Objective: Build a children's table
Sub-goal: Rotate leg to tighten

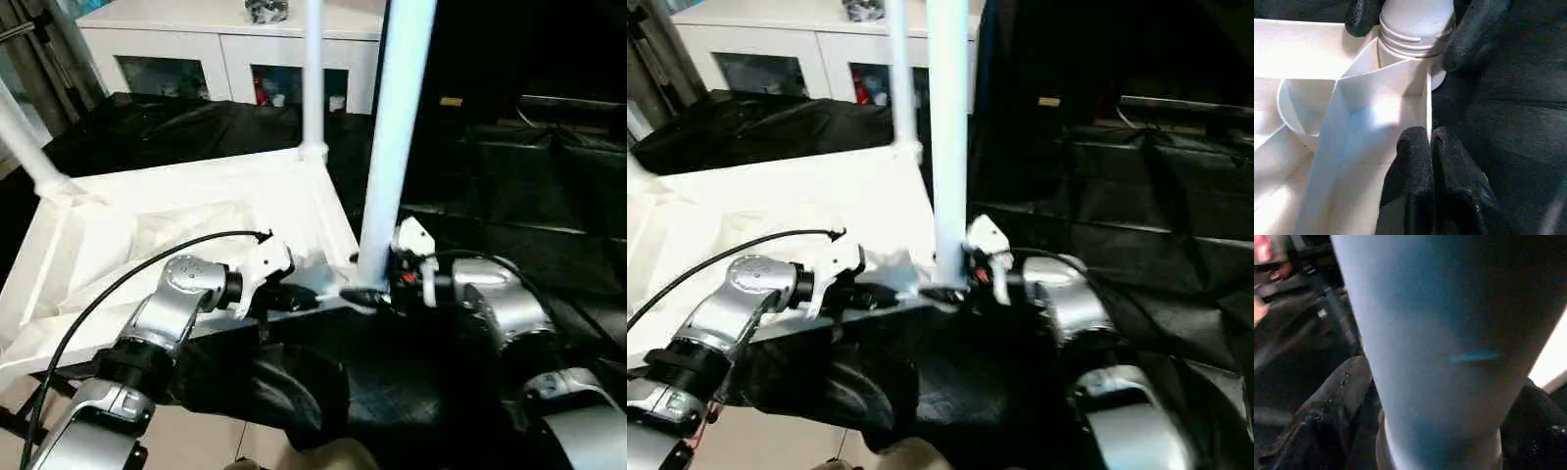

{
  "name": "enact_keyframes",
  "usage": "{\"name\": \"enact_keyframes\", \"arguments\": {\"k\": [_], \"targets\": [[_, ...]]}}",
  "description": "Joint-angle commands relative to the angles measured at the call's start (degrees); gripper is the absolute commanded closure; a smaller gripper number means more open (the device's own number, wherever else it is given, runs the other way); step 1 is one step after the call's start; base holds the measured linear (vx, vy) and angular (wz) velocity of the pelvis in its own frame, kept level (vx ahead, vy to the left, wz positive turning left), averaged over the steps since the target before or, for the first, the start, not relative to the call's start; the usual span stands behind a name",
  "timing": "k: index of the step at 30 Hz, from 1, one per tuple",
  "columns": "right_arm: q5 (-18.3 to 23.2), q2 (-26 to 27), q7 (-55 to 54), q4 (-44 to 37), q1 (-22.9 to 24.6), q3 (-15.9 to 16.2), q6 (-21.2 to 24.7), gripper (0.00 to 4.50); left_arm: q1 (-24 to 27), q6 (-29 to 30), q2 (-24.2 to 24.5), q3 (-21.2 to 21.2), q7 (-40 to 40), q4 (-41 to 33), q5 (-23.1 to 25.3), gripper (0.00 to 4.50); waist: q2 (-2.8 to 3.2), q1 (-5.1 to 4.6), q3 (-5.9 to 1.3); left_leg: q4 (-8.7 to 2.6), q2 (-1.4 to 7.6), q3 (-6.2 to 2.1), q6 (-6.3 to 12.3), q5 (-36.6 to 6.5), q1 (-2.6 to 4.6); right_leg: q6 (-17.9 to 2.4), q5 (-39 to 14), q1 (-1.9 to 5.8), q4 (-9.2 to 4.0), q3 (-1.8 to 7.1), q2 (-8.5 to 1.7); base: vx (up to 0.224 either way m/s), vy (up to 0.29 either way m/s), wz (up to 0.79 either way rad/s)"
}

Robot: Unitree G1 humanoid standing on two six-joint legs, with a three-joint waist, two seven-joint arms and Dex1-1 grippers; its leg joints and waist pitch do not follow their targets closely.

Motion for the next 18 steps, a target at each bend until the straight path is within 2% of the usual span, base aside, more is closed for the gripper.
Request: {"name": "enact_keyframes", "arguments": {"k": [1,4,5,9,12,14,15,18], "targets": [[0.16,0.36,3.58,-1.75,0.78,2.52,-0.26,0.74,-0.14,-0.95,0.15,-1.04,-2.32,-2.21,-1.71,4.5,-0.36,0.19,-3.82,-3.65,0.84,0.5,4.97,-11.51,0.39,-17.06,-4.76,3.44,-3.39,1.31,-1.91,0.0,0.0,0.0],[0.46,0.0,4.42,-2.13,0.9,2.54,0.09,0.74,0.03,-0.79,0.56,-1.05,-3.53,-2.63,-2.36,4.5,-0.32,0.31,-3.85,-3.59,0.82,0.52,5.09,-10.98,0.45,-17.33,-4.56,3.39,-3.33,1.27,-1.88,0.0,0.0,0.0],[0.97,-0.31,5.29,-2.61,1.03,2.35,0.58,0.98,0.18,-0.71,0.99,-1.04,-4.82,-2.97,-2.76,4.5,-0.19,0.33,-3.84,-3.6,0.8,0.49,5.01,-11.08,0.47,-17.29,-4.8,3.39,-3.33,1.26,-1.88,0.0,0.0,0.0],[1.74,-0.8,6.81,-3.64,1.46,2.22,1.38,1.29,0.4,-0.27,1.78,-1.11,-6.97,-3.33,-3.05,4.5,-0.15,0.58,-3.86,-3.65,0.91,0.49,4.66,-11.66,0.65,-17.32,-5.25,3.33,-3.36,1.3,-1.84,0.0,0.0,0.0],[2.08,-0.98,7.53,-4.13,1.75,2.29,1.73,1.59,0.51,-0.31,2.08,-1.25,-7.36,-3.34,-3.19,4.5,-0.35,0.71,-3.9,-3.62,0.87,0.5,4.72,-11.07,0.6,-17.36,-4.34,3.37,-3.26,1.28,-1.81,0.0,0.0,0.0],[2.33,-1.03,8.14,-4.75,2.13,2.33,2.15,1.69,0.76,-0.19,2.48,-1.42,-7.77,-3.53,-3.46,4.5,-0.36,0.82,-3.9,-3.59,0.81,0.47,4.78,-10.62,0.51,-17.2,-4.09,3.45,-3.16,1.28,-1.82,0.0,0.0,0.0],[2.43,-0.96,8.39,-5.06,2.4,2.37,2.38,1.76,0.98,-0.1,2.64,-1.47,-7.86,-3.72,-3.52,4.5,-0.55,0.81,-3.93,-3.57,0.82,0.49,4.83,-10.56,0.53,-17.13,-4.24,3.44,-3.19,1.27,-1.84,0.0,0.0,0.0],[2.57,-0.81,8.56,-5.39,2.71,2.46,2.72,1.84,1.2,0.03,2.64,-1.4,-7.85,-3.93,-3.42,4.5,-0.39,0.84,-3.89,-3.62,0.86,0.47,4.71,-10.75,0.55,-17.07,-4.96,3.38,-3.25,1.27,-1.87,0.0,0.0,0.0]]}}
